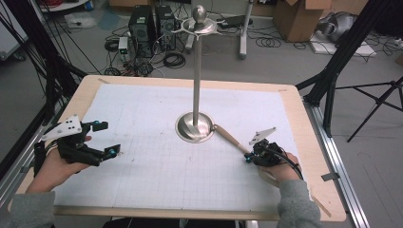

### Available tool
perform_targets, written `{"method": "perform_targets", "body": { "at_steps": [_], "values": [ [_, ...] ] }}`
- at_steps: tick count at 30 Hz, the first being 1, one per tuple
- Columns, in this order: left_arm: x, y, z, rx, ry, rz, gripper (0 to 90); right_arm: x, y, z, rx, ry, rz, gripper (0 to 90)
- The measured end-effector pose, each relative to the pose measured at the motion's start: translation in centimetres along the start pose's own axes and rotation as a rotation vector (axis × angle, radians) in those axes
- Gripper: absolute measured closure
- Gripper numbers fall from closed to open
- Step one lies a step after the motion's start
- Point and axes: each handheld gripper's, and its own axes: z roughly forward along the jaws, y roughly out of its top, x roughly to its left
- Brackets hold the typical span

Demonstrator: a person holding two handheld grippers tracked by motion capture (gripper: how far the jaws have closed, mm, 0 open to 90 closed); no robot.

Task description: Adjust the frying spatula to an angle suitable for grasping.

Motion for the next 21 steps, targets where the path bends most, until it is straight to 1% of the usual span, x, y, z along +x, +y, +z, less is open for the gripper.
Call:
{"method": "perform_targets", "body": {
  "at_steps": [1,2,5,10,16,21],
  "values": [
    [0.0,0.0,0.0,0.0,0.0,0.0,2.6,0.0,0.0,0.0,0.0,0.0,0.0,90.0],
    [0.0,0.0,0.0,0.002,0.002,0.0,2.6,-0.1,-0.1,0.1,0.012,-0.009,0.004,90.0],
    [0.1,-0.1,0.0,0.003,0.004,-0.001,2.6,-0.2,-0.2,0.0,0.015,-0.011,0.014,90.0],
    [0.0,-0.1,0.0,0.003,0.002,0.001,2.6,-0.6,-0.7,-0.2,0.002,0.011,0.03,90.0],
    [0.0,-0.1,0.0,0.005,0.002,0.002,2.6,-1.0,-1.1,-0.4,-0.009,0.023,0.057,90.0],
    [0.0,-0.1,0.0,0.005,0.002,-0.001,2.6,-1.4,-1.6,-0.6,-0.01,0.02,0.068,90.0]
  ]
}}
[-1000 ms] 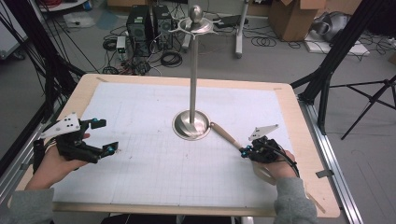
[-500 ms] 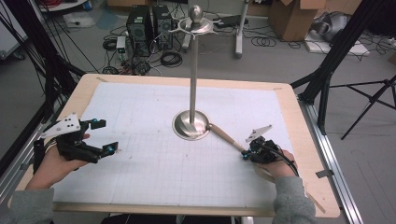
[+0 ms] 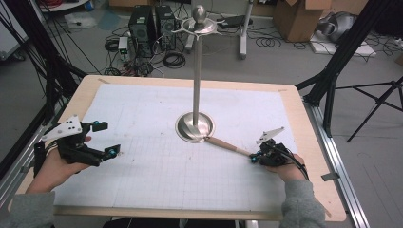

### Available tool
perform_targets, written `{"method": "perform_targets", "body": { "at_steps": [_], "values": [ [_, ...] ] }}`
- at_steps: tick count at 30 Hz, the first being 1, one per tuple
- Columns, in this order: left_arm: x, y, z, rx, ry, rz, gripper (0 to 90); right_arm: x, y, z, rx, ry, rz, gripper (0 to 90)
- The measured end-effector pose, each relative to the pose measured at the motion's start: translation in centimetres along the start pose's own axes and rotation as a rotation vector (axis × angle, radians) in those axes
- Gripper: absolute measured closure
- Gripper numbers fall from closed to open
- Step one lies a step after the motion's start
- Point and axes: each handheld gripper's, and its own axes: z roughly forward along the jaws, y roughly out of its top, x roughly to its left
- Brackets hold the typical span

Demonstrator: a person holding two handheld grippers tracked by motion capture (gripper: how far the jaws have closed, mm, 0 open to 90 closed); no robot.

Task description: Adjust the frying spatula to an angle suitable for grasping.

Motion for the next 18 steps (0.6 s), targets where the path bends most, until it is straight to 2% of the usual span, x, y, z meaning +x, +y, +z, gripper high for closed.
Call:
{"method": "perform_targets", "body": {
  "at_steps": [2,5,7,8,10,14,15,16,17,18],
  "values": [
    [0.0,0.0,0.0,0.001,0.001,0.001,2.6,0.0,0.0,0.0,0.0,0.001,0.0,90.0],
    [0.0,-0.1,0.2,0.006,0.001,0.001,2.6,0.3,0.4,-0.2,-0.057,0.032,-0.011,90.0],
    [0.0,-0.1,0.1,0.006,0.002,0.002,2.6,0.5,0.9,-0.6,-0.094,0.031,-0.022,90.0],
    [0.0,-0.1,0.1,0.006,0.002,0.002,2.6,0.5,0.9,-0.6,-0.094,0.031,-0.022,90.0],
    [-0.1,0.0,0.1,0.004,0.001,0.001,2.6,0.9,1.6,-0.5,-0.134,0.033,-0.049,90.0],
    [-0.1,-0.1,0.1,0.005,0.002,0.001,2.6,1.2,2.2,-0.2,-0.154,0.028,-0.071,90.0],
    [0.0,-0.1,0.1,0.009,0.004,0.004,2.6,1.3,2.8,0.1,-0.177,0.026,-0.09,90.0],
    [0.0,-0.1,0.1,0.009,0.005,0.004,2.6,1.3,2.8,0.1,-0.177,0.026,-0.09,90.0],
    [0.0,-0.2,0.1,0.01,0.008,0.002,2.6,1.5,3.5,0.3,-0.209,0.031,-0.108,90.0],
    [0.0,-0.2,0.1,0.01,0.008,0.002,2.6,1.5,3.6,0.4,-0.209,0.03,-0.112,90.0]
  ]
}}
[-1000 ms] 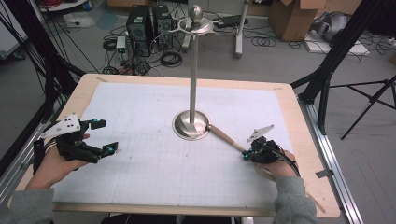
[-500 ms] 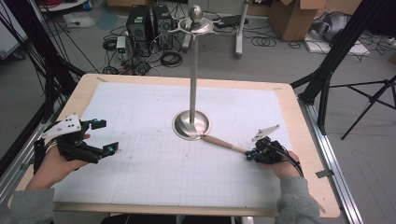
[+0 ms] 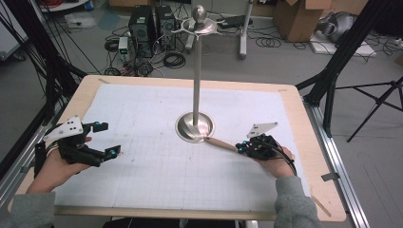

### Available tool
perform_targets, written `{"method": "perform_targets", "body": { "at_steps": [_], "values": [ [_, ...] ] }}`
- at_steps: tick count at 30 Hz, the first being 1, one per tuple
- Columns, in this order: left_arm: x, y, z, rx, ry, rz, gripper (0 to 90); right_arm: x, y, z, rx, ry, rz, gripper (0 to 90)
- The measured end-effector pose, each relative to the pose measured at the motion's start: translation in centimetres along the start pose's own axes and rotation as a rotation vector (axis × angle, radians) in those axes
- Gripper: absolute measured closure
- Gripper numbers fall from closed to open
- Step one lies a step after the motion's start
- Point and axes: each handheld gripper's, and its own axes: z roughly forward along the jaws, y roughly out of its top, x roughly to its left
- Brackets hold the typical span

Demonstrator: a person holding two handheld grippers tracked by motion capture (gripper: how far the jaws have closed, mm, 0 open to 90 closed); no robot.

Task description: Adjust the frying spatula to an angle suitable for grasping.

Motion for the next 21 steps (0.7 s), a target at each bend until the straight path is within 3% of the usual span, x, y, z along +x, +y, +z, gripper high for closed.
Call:
{"method": "perform_targets", "body": {
  "at_steps": [11,13,21],
  "values": [
    [0.1,-0.4,-0.6,0.003,0.015,-0.009,2.6,0.2,1.5,2.1,0.034,0.009,-0.076,90.0],
    [0.2,-0.5,-0.7,0.005,0.019,-0.011,2.6,0.1,1.7,2.2,0.037,0.009,-0.099,90.0],
    [0.2,-0.4,-0.9,-0.004,0.017,-0.015,2.6,0.2,1.6,1.4,0.037,0.017,-0.107,90.0]
  ]
}}
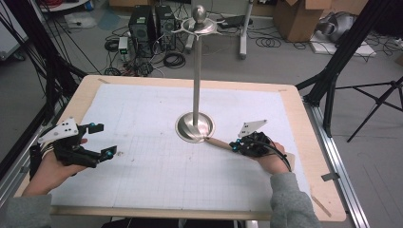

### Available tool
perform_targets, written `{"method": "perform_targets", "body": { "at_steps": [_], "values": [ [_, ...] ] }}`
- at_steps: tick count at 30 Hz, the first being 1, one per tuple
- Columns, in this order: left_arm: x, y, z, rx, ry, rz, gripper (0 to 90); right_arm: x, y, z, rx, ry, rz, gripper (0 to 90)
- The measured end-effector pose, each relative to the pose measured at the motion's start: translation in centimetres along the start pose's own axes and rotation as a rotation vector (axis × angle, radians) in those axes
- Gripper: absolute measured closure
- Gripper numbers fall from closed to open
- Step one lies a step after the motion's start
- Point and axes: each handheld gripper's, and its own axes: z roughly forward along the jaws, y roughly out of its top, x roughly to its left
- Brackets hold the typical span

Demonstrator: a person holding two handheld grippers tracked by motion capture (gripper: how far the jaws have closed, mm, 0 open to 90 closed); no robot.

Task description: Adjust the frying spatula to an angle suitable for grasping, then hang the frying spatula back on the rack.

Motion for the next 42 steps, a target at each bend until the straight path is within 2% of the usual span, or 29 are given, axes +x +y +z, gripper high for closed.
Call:
{"method": "perform_targets", "body": {
  "at_steps": [5,10,17,23,26,31,37,42],
  "values": [
    [0.0,0.0,0.1,-0.003,-0.004,-0.003,2.6,0.1,0.0,-0.3,-0.023,0.007,0.006,88.5],
    [0.3,-0.1,0.1,-0.004,-0.007,-0.01,2.6,0.0,-0.2,-0.8,-0.054,0.013,0.026,79.2],
    [0.5,-0.3,0.0,-0.007,-0.006,-0.017,2.6,-0.6,-0.7,-1.6,-0.118,0.025,0.072,51.6],
    [0.5,-0.3,-0.4,-0.016,-0.002,-0.022,2.6,-1.0,-1.3,-1.7,-0.119,0.046,0.127,28.6],
    [0.7,-0.3,-0.4,-0.014,0.0,-0.023,2.6,-1.3,-1.6,-1.7,-0.121,0.054,0.139,18.0],
    [0.7,-0.4,-0.3,-0.01,0.002,-0.023,2.6,-1.3,-1.8,-2.0,-0.126,0.064,0.153,15.7],
    [0.4,-0.2,-0.1,-0.008,-0.002,-0.015,2.6,-1.2,-2.0,-2.5,-0.119,0.052,0.154,15.7],
    [0.5,-0.1,0.2,-0.013,-0.01,-0.015,2.6,-1.3,-2.1,-2.8,-0.068,0.042,0.111,15.8]
  ]
}}
